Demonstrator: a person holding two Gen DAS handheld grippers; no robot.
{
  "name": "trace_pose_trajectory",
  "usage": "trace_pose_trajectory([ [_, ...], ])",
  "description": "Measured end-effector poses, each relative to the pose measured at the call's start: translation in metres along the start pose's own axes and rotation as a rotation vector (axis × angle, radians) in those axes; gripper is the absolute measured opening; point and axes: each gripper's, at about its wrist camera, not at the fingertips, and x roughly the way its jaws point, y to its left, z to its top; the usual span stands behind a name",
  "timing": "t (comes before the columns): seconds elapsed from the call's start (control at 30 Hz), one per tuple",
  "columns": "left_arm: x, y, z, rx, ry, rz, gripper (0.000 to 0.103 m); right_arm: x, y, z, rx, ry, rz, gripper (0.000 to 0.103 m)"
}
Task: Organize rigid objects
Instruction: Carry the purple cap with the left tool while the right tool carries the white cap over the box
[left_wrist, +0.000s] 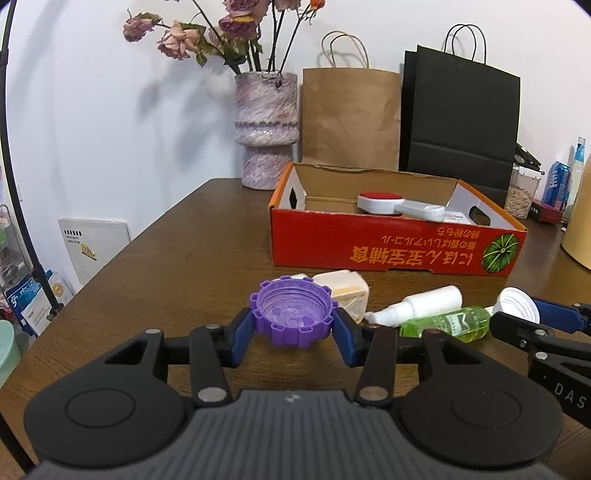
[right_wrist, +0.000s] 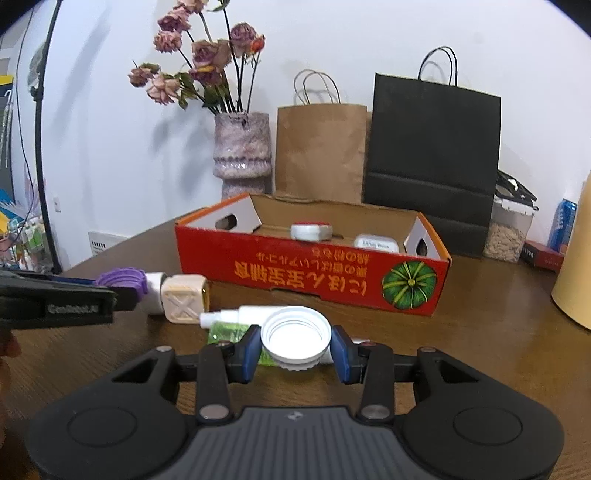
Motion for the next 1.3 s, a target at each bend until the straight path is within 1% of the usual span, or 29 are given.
trace_pose_trajectory([
  [0.33, -0.003, -0.013, 0.014, 0.006, -0.029, -0.011, 0.048, -0.004, 0.004, 0.013, -0.014, -0.041, 0.011, 0.039],
  [0.7, 0.001, -0.022, 0.035, -0.004, -0.069, -0.024, 0.048, 0.002, 0.001, 0.036, -0.023, -0.099, 0.003, 0.039],
  [1.03, 0.017, -0.027, 0.057, -0.026, -0.103, -0.021, 0.048, 0.017, -0.005, 0.05, -0.017, -0.131, -0.003, 0.039],
  [1.3, 0.037, -0.034, 0.07, -0.037, -0.112, -0.026, 0.048, 0.037, -0.014, 0.059, 0.005, -0.146, -0.009, 0.039],
])
